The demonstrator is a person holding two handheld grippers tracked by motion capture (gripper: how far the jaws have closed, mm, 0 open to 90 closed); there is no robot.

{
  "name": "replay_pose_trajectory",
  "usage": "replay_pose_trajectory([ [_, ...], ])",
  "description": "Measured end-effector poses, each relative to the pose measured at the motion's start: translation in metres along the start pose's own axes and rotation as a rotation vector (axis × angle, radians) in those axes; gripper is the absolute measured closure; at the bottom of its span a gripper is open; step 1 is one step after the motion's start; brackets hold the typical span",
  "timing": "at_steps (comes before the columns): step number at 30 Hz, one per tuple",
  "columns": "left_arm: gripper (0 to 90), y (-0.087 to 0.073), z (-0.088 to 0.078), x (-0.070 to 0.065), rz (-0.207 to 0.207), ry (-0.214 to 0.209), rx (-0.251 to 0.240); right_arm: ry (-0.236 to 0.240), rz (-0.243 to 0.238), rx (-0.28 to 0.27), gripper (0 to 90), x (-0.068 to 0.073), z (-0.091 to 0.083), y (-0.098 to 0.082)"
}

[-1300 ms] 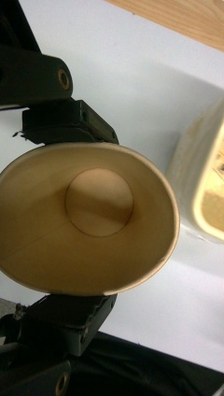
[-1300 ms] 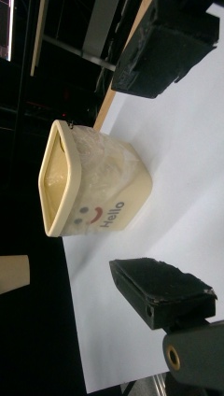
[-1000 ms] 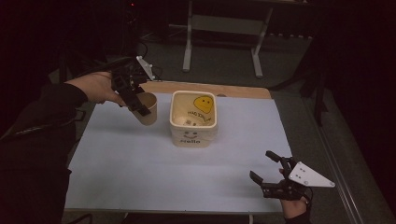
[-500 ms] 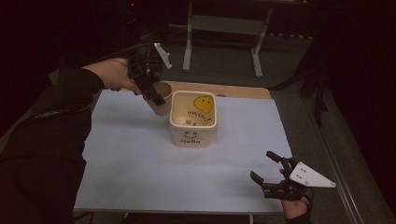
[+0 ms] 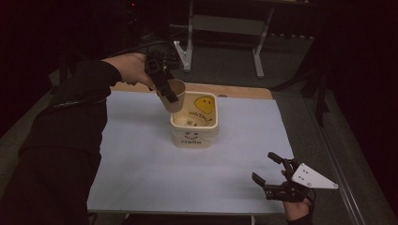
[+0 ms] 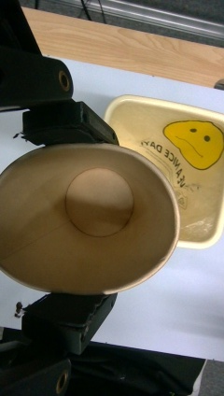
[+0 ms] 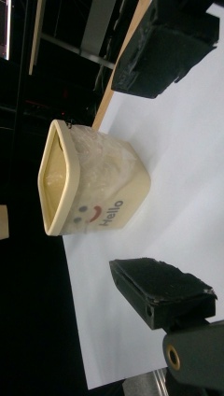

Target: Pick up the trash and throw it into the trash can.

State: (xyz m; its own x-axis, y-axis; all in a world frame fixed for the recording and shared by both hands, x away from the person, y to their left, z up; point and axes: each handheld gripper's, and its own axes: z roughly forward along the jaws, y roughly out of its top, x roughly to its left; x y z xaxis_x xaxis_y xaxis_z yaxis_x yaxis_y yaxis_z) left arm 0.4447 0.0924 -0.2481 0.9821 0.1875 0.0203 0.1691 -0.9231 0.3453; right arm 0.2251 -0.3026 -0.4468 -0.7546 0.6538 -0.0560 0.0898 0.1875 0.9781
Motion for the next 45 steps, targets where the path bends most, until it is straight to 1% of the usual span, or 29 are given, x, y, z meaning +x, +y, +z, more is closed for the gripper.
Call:
replay_pose_trajectory([
  [2, 30.5, 0.003, 0.0, 0.001, 0.0, -0.002, -0.007, 0.001, 0.0, 0.001, 12.3, 0.0, 0.0, 0.0],
  [3, 30.5, 0.007, -0.001, 0.004, 0.0, -0.005, -0.017, 0.002, 0.003, 0.002, 12.2, 0.0, 0.0, 0.0],
  [5, 30.5, 0.009, -0.001, 0.004, 0.0, -0.003, -0.018, 0.002, 0.005, 0.003, 12.3, 0.0, 0.0, 0.0],
  [10, 30.4, 0.02, 0.002, 0.004, 0.024, -0.007, -0.013, 0.006, 0.006, 0.003, 12.3, 0.001, 0.0, 0.0],
  [11, 30.4, 0.023, 0.004, 0.006, 0.026, -0.01, -0.014, 0.006, 0.006, 0.003, 12.3, 0.001, 0.0, 0.0],
  [18, 30.2, 0.032, 0.01, 0.011, 0.032, -0.015, -0.007, 0.008, 0.011, 0.0, 12.3, 0.001, 0.0, -0.001],
  [20, 30.2, 0.034, 0.013, 0.012, 0.035, -0.017, -0.002, 0.008, 0.012, -0.001, 12.3, 0.001, -0.001, 0.0],
  [21, 30.2, 0.037, 0.015, 0.014, 0.04, -0.021, 0.009, 0.009, 0.013, -0.001, 12.3, 0.001, -0.001, -0.001],
  [31, 29.8, 0.048, 0.027, 0.024, 0.041, -0.037, 0.02, 0.01, 0.018, -0.007, 12.3, 0.0, -0.002, -0.001],
  [36, 28.2, 0.05, 0.031, 0.027, 0.047, -0.039, 0.028, 0.011, 0.022, -0.007, 12.3, 0.0, -0.002, -0.001],
  [37, 26.2, 0.05, 0.033, 0.028, 0.048, -0.04, 0.023, 0.01, 0.021, -0.008, 12.3, 0.0, -0.003, -0.001],
  [38, 26.2, 0.051, 0.034, 0.028, 0.051, -0.029, 0.018, 0.01, 0.021, -0.008, 12.3, 0.0, -0.003, -0.001],
  [39, 20.7, 0.051, 0.036, 0.029, 0.045, -0.016, 0.014, 0.009, 0.019, -0.009, 12.3, 0.0, -0.003, -0.001],
  [40, 20.7, 0.051, 0.039, 0.029, 0.039, 0.016, 0.014, 0.009, 0.019, -0.009, 12.3, 0.0, -0.003, -0.001],
  [41, 15.7, 0.051, 0.041, 0.029, 0.037, 0.046, 0.015, 0.01, 0.019, -0.01, 12.3, 0.0, -0.003, -0.001],
  [43, 4.5, 0.051, 0.046, 0.032, 0.015, 0.033, 0.001, 0.01, 0.02, -0.008, 12.3, 0.0, -0.004, 0.0],
  [44, 0.6, 0.051, 0.048, 0.033, 0.013, 0.037, -0.007, 0.009, 0.019, -0.008, 12.3, 0.0, -0.004, 0.0],
  [45, 0.6, 0.051, 0.049, 0.033, 0.019, 0.049, -0.013, 0.009, 0.019, -0.008, 12.3, 0.0, -0.004, 0.0],
])
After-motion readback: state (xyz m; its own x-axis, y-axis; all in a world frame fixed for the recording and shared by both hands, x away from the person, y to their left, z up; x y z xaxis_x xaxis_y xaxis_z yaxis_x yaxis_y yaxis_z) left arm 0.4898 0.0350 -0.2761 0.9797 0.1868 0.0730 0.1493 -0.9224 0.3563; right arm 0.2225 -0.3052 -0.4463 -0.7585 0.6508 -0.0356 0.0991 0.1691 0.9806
